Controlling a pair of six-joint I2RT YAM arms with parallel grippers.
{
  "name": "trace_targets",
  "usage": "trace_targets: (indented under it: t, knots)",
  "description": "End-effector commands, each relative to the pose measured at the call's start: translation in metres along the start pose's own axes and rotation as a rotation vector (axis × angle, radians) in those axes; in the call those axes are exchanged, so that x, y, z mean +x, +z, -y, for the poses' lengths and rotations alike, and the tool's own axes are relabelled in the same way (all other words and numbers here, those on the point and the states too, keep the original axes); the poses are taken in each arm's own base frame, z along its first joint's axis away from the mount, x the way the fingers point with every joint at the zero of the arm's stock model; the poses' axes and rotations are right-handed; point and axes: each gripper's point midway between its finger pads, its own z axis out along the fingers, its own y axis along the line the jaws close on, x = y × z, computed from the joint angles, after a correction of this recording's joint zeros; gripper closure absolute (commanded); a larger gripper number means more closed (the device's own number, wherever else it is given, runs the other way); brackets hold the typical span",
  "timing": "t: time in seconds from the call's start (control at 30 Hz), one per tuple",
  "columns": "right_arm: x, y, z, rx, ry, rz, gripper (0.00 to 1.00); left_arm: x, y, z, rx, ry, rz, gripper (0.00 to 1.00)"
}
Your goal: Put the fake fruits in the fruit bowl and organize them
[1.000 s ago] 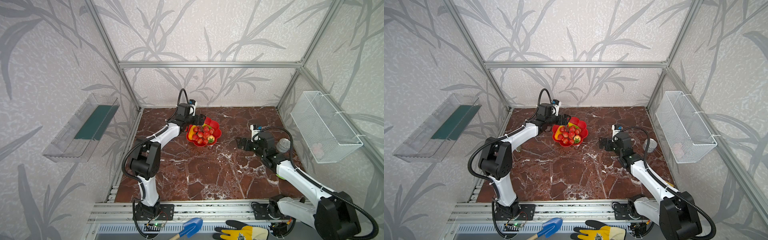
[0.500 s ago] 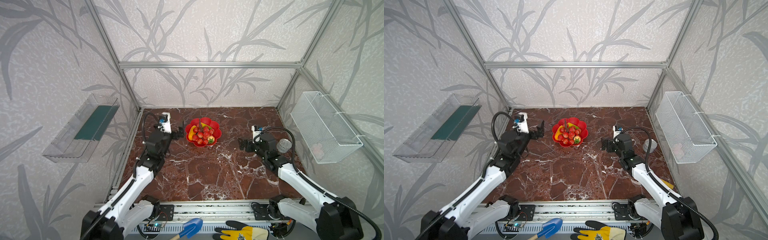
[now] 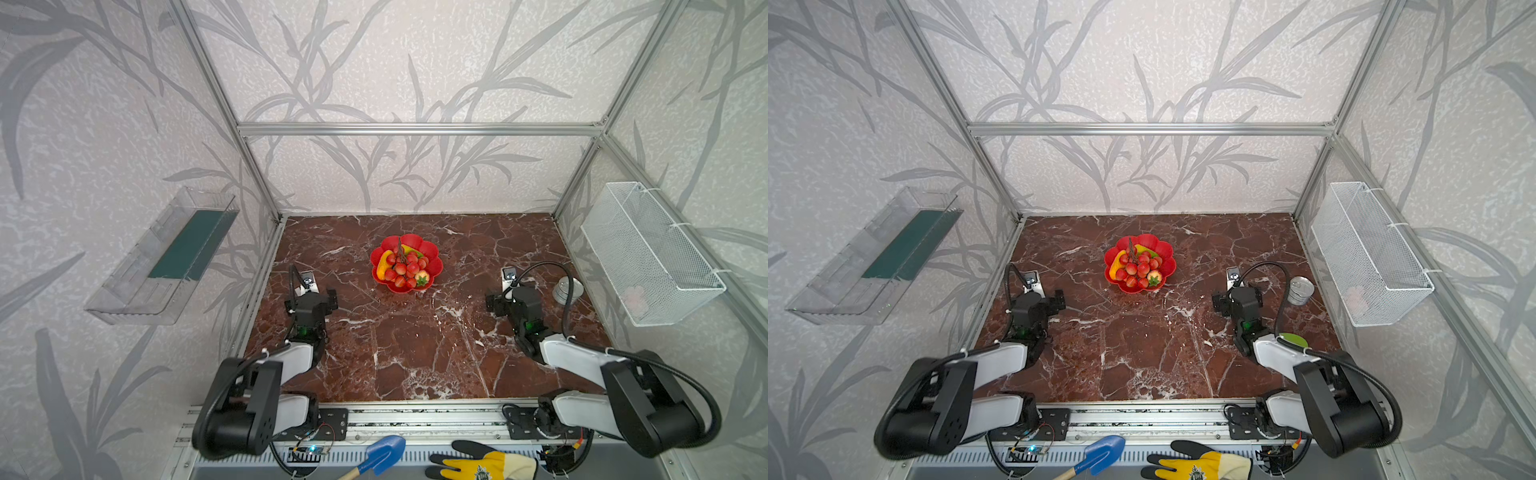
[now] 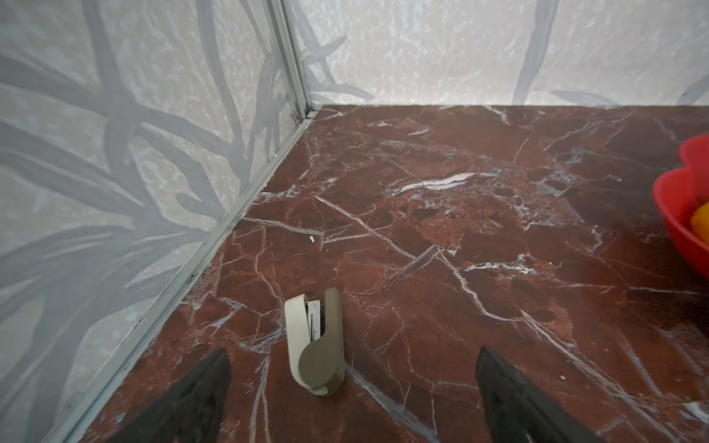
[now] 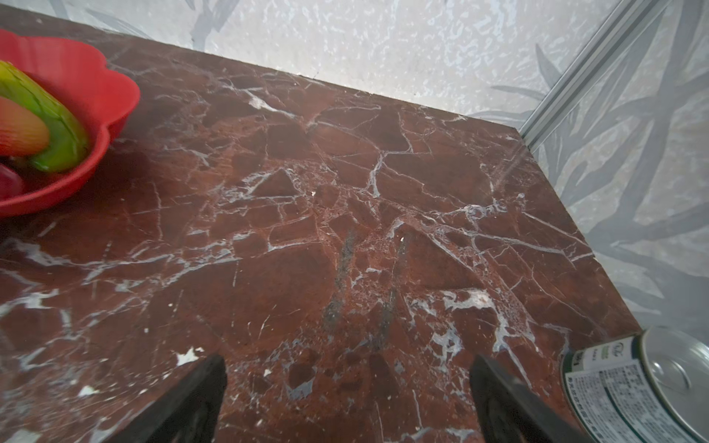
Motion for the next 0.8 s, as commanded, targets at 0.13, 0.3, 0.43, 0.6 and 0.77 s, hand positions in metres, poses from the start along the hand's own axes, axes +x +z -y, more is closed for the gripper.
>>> trace_targets:
  t: [0.13, 0.3, 0.43, 0.6, 0.77]
  knots:
    - [-0.02, 0.018, 0.017, 0.044, 0.027, 0.194, 0.01, -0.019, 0.029, 0.006, 0.033, -0.063, 0.073, 0.0]
    - [-0.013, 0.033, 0.012, -0.04, 0.045, 0.107, 0.01, -0.019, 0.034, -0.007, -0.024, -0.102, 0.059, 0.0]
    - [-0.014, 0.033, 0.013, -0.037, 0.05, 0.133, 0.01, -0.019, 0.034, -0.007, -0.023, -0.1, 0.06, 0.0]
    - [-0.013, 0.034, 0.014, -0.03, 0.053, 0.13, 0.01, -0.018, 0.036, -0.003, -0.015, -0.08, 0.054, 0.0]
    - [-0.013, 0.034, 0.017, -0.012, 0.058, 0.131, 0.01, -0.019, 0.036, -0.003, -0.014, -0.081, 0.052, 0.0]
